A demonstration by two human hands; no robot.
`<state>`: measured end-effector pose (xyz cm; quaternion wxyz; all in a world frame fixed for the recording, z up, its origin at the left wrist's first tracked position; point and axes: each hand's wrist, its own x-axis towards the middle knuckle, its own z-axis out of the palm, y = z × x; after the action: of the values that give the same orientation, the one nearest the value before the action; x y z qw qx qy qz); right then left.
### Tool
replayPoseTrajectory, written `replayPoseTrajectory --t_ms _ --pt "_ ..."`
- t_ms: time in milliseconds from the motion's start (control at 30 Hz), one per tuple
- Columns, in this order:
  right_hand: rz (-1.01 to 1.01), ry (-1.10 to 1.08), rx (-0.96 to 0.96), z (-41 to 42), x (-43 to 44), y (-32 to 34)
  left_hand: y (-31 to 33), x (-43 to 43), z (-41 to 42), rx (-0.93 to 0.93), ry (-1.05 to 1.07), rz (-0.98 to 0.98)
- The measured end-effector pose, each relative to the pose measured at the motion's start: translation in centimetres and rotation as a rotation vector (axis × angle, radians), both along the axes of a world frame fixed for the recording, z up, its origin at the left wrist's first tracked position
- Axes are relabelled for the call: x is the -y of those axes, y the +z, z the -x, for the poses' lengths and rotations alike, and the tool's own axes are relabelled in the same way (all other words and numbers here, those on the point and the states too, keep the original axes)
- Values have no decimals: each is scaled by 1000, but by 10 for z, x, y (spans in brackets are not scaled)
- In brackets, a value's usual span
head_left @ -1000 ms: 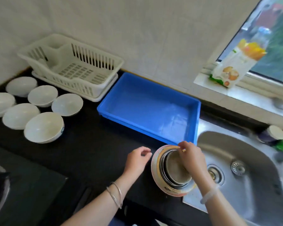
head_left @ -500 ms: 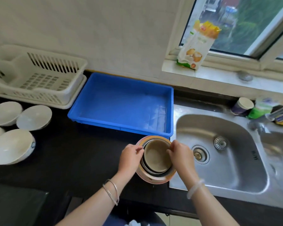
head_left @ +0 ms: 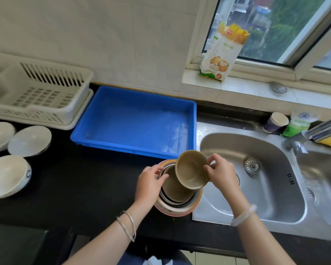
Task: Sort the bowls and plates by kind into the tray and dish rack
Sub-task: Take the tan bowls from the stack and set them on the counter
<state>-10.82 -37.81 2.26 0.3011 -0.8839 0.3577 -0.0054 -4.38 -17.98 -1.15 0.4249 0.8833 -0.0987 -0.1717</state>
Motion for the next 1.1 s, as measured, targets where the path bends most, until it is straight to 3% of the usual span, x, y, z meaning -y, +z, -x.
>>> replayPoseTrajectory --t_ms 333,667,867,1100 --pt "-47 -22 4 9 6 4 3 13 -4 40 24 -178" --pt "-268 11 97 2 9 35 25 5 -13 -24 131 -7" --pt "-373 83 176 -30 -10 57 33 -37 -33 -137 324 127" --pt "-529 175 140 -99 -78 43 25 -126 -53 -231 652 200"
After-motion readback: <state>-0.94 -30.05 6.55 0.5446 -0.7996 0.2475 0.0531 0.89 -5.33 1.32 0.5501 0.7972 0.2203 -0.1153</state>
